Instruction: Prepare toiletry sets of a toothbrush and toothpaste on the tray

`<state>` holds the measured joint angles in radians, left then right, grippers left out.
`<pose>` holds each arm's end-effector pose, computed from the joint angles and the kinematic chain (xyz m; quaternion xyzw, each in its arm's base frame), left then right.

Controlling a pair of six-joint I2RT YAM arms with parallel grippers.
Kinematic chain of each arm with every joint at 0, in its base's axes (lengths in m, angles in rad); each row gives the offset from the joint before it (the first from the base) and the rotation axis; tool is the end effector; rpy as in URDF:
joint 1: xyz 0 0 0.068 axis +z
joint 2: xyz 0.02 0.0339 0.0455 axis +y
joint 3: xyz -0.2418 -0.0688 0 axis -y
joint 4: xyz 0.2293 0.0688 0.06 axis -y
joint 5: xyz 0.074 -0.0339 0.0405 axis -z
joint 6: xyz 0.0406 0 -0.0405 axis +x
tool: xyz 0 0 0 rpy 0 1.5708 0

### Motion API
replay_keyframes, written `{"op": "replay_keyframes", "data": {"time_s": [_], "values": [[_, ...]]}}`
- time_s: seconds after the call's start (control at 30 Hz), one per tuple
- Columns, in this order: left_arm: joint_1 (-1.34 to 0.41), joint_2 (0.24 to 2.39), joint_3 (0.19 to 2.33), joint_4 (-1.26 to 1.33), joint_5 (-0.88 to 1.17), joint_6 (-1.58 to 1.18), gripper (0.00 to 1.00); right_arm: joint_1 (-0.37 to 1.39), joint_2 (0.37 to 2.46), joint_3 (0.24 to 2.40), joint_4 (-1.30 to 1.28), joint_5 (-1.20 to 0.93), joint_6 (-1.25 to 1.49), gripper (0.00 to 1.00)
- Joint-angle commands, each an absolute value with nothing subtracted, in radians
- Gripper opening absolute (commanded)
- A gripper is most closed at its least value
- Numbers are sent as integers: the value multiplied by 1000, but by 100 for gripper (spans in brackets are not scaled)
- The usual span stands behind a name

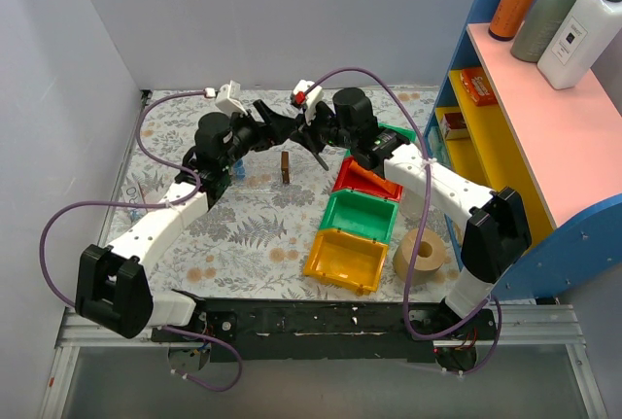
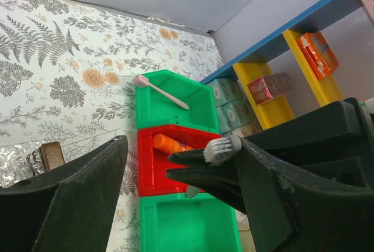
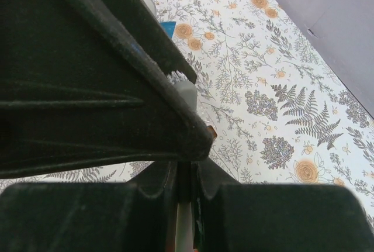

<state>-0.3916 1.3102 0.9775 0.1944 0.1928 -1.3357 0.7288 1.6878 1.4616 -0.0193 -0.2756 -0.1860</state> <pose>0.2806 -0.1243 0.3133 -0.2851 0.6974 -0.5440 0.3694 0.2872 0.2712 0.3332 -0.4207 0.6633 0.2677 0.5580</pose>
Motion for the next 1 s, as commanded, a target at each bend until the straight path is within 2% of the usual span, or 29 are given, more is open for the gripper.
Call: {"op": "replay_keyframes", "data": {"time_s": [0.0,0.07,0.27,0.33,0.47,0.7,0.77,0.87,0.97], "values": [[-410,1322,1028,199,199,-1331,69,735,1641,1451,46,-287,-187,1],[-417,1322,1026,198,186,-1331,64,735,1641,1448,49,-287,-189,1],[-433,1312,1031,201,124,-1327,60,735,1643,1434,52,-296,-190,1],[-439,1298,1019,216,109,-1325,54,736,1643,1434,52,-298,-189,1],[-443,1282,996,259,90,-1333,53,736,1649,1433,48,-302,-187,1],[-449,1298,989,253,129,-1330,26,738,1664,1436,51,-307,-183,1],[-449,1296,986,253,127,-1331,13,739,1672,1437,48,-305,-181,1],[-449,1296,985,253,129,-1331,2,739,1674,1440,37,-301,-179,1],[-451,1299,985,253,132,-1327,0,739,1666,1434,40,-285,-179,1]]}}
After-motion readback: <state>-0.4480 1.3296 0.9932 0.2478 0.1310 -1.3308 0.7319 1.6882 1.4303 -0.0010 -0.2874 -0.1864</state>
